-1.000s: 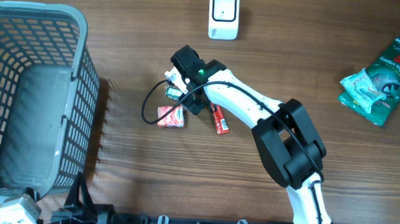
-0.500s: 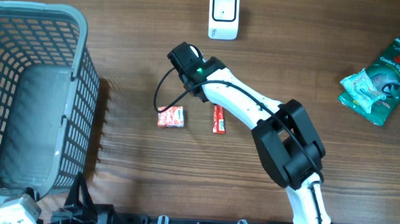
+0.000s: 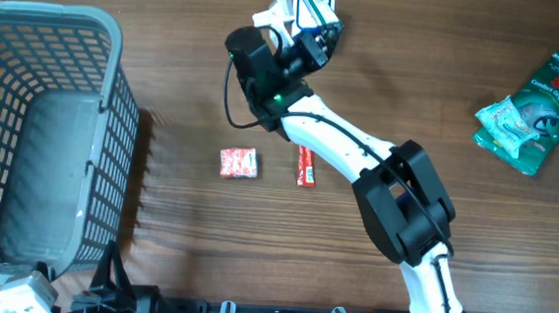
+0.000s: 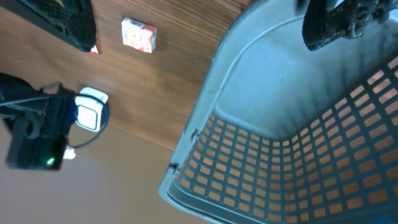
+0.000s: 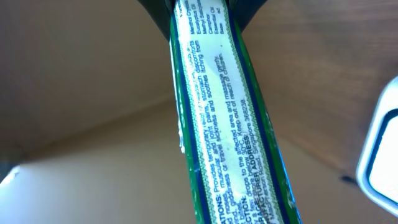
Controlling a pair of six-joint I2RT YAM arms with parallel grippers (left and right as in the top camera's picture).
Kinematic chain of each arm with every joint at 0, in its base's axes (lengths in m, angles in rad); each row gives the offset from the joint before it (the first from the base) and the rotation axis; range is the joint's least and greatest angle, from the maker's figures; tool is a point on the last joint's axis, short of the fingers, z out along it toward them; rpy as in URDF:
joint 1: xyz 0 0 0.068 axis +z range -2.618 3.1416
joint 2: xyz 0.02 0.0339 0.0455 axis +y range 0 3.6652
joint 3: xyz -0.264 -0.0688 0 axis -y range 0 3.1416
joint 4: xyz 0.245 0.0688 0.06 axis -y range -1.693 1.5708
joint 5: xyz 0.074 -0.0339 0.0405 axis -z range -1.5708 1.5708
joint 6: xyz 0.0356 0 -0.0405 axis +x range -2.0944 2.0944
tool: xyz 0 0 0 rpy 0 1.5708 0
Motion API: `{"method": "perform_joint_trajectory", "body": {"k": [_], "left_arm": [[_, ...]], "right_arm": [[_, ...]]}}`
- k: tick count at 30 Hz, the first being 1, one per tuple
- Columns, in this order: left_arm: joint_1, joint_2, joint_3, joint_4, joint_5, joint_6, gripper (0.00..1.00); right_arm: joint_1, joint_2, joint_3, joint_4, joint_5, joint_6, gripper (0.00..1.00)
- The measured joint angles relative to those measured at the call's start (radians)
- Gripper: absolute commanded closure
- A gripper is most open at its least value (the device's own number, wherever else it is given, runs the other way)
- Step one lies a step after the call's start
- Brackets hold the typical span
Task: Scan the item barcode
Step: 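Lift the tube and hold it in front of the scanner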
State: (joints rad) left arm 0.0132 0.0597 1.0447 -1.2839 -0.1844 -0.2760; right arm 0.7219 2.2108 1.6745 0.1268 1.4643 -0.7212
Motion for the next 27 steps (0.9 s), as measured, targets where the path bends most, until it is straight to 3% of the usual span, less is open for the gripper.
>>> {"method": "perform_joint_trajectory", "body": {"k": [4, 11, 13, 16, 27], "left_arm": [[0.0, 0.0, 0.0, 0.0, 0.0, 0.0, 0.0], [0.0, 0.0, 0.0, 0.001, 0.0, 0.0, 0.0], [0.0, 0.0, 0.0, 0.002, 0.0, 0.0, 0.0], [0.0, 0.0, 0.0, 0.001, 0.0, 0.0, 0.0], [0.0, 0.0, 0.0, 0.001, 0.0, 0.0, 0.0]], "right_arm": [[-0.014, 0.0, 0.002, 0.334, 0.022, -0.322, 0.96], [-0.089, -0.012, 0.004, 1.434, 0.037, -1.057, 0.96], [-0.125, -0.035, 0.004, 1.441, 0.039, -1.195, 0.96], [-0.156, -0.036, 0.003, 1.441, 0.037, -1.264, 0.96], [-0.208, -0.036, 0.003, 1.442, -0.198, -1.358, 0.96]]}}
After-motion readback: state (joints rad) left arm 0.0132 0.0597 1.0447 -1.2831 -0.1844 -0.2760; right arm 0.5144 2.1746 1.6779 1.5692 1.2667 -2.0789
